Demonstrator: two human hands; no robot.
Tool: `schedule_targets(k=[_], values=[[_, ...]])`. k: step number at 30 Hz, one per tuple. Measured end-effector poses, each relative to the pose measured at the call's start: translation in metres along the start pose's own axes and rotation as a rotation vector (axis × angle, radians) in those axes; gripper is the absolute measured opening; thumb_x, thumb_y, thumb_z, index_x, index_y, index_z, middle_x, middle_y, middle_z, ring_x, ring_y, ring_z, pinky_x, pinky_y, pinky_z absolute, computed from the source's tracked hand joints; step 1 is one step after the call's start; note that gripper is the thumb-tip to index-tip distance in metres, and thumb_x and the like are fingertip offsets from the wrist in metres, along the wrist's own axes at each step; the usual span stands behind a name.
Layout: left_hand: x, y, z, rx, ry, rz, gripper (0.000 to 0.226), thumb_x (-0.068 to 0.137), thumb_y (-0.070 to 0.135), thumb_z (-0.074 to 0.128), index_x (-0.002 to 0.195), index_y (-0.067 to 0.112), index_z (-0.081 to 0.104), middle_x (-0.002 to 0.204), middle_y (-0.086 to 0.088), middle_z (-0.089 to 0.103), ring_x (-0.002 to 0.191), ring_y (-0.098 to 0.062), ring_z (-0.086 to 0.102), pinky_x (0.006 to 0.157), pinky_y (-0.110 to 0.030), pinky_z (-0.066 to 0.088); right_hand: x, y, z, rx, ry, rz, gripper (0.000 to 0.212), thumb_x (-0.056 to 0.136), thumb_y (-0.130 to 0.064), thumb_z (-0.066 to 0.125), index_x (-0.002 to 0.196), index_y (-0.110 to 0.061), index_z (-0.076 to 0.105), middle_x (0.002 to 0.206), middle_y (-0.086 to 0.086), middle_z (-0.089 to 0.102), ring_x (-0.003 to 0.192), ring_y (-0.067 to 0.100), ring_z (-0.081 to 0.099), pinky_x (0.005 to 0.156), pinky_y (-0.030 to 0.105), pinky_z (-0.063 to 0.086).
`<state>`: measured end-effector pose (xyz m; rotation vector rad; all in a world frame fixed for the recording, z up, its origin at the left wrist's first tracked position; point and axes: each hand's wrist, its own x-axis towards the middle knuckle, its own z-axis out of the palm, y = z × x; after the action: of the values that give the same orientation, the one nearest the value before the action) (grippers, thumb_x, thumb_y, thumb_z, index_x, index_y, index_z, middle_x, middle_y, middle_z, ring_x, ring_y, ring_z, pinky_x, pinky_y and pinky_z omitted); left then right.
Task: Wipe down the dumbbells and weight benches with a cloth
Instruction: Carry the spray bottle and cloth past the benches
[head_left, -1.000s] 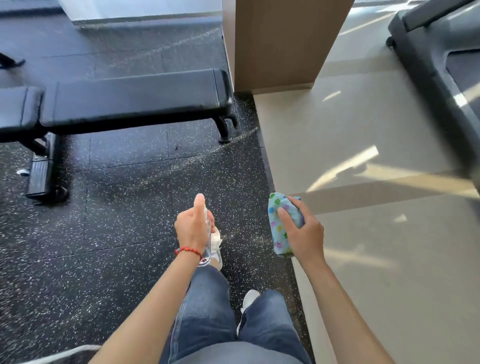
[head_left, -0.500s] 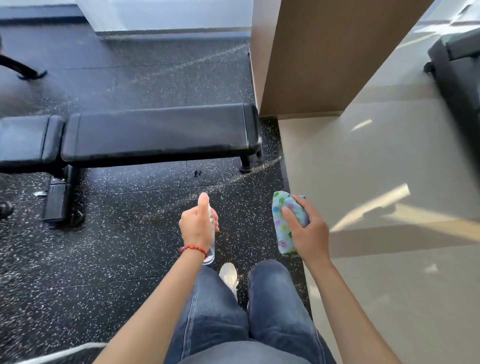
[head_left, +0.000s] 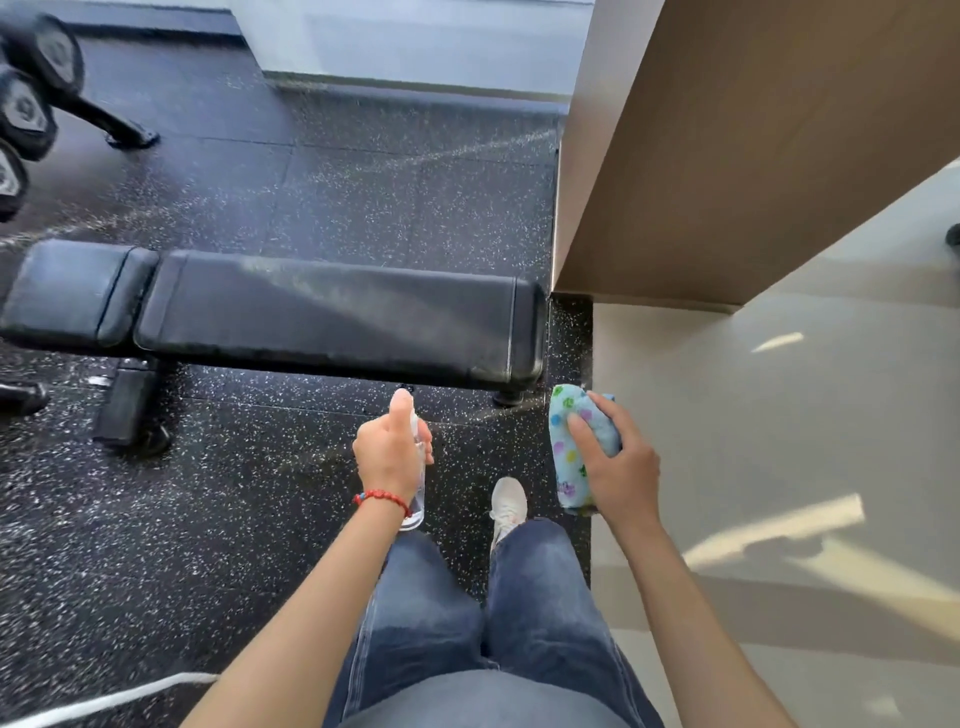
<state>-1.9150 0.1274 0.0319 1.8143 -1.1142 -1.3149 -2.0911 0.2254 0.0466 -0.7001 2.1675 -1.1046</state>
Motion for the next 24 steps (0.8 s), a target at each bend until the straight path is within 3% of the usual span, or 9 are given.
schedule_targets(k=[4, 9, 14, 19, 24], values=[[0.018, 0.017, 0.027, -0.004, 0.019, -0.030, 0.056, 0.077, 0.047, 0.040, 0.038, 0.009, 0.053, 0.036, -0.006, 0.049, 0.039, -0.022, 0.046, 0.051, -0.028, 0.039, 0.041, -0.007, -0.002, -0.031, -0.033, -0.001, 0.029, 0.083, -0.027, 0.067, 0.112, -0.025, 0.063, 0.096, -0.011, 0.062, 0.086, 0.010, 0.058, 0.078, 0.018, 0.042], [0.044, 0.029, 0.045, 0.062, 0.028, -0.025, 0.057, 0.077, 0.046, 0.038, 0.045, 0.002, 0.055, 0.039, -0.007, 0.050, 0.037, -0.019, 0.046, 0.051, -0.027, 0.040, 0.070, -0.012, 0.004, -0.029, -0.031, 0.024, 0.028, 0.084, -0.027, 0.067, 0.111, -0.024, 0.063, 0.096, -0.012, 0.062, 0.086, 0.011, 0.059, 0.080, 0.023, 0.046], [0.076, 0.028, 0.052, 0.115, 0.020, -0.083, 0.056, 0.077, 0.047, 0.036, 0.042, 0.008, 0.055, 0.040, -0.007, 0.052, 0.040, -0.022, 0.049, 0.059, -0.034, 0.047, 0.087, -0.014, 0.014, -0.042, -0.011, 0.073, 0.031, 0.084, -0.027, 0.066, 0.114, -0.021, 0.063, 0.104, -0.011, 0.062, 0.094, 0.008, 0.057, 0.084, 0.016, 0.042], [0.101, 0.026, 0.050, 0.157, 0.053, -0.163, 0.052, 0.074, 0.044, 0.035, 0.038, 0.011, 0.054, 0.038, -0.006, 0.052, 0.044, -0.025, 0.053, 0.065, -0.042, 0.051, 0.102, -0.019, 0.026, -0.043, -0.013, 0.112, 0.032, 0.083, -0.029, 0.067, 0.115, -0.021, 0.063, 0.103, -0.009, 0.063, 0.093, 0.010, 0.057, 0.085, 0.022, 0.044], [0.116, 0.024, 0.048, 0.193, 0.127, -0.226, 0.060, 0.078, 0.051, 0.036, 0.041, 0.008, 0.056, 0.038, -0.005, 0.053, 0.048, -0.026, 0.057, 0.068, -0.037, 0.052, 0.120, -0.030, 0.042, 0.007, -0.054, 0.140, 0.042, 0.073, -0.043, 0.057, 0.112, -0.028, 0.062, 0.100, -0.012, 0.064, 0.089, 0.005, 0.058, 0.071, 0.002, 0.039]])
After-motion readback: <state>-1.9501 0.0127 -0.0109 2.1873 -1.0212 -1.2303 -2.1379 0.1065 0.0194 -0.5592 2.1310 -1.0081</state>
